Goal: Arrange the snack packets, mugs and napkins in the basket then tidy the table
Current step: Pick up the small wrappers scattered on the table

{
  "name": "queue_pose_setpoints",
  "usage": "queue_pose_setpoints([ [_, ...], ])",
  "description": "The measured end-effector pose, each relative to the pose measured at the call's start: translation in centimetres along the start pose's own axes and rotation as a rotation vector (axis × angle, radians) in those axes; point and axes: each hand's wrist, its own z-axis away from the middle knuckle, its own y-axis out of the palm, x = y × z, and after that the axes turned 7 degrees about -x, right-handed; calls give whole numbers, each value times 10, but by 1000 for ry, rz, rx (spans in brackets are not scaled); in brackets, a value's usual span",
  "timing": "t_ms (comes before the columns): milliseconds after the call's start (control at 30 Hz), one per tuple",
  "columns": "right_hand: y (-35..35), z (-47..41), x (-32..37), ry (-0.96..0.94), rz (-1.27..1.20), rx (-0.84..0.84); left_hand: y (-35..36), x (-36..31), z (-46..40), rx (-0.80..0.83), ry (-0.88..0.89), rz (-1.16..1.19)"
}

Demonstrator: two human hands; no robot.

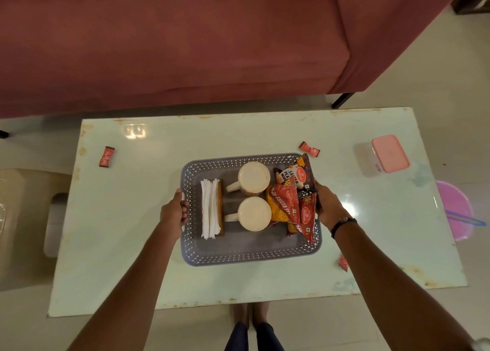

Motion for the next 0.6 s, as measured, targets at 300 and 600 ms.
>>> queue_pose_setpoints([
  [300, 3, 27, 3, -108, 20, -260, -8, 10, 13, -204, 322, -174],
  [600, -20, 66, 1, -443, 3, -492, 11, 13, 76, -266, 1000, -357],
])
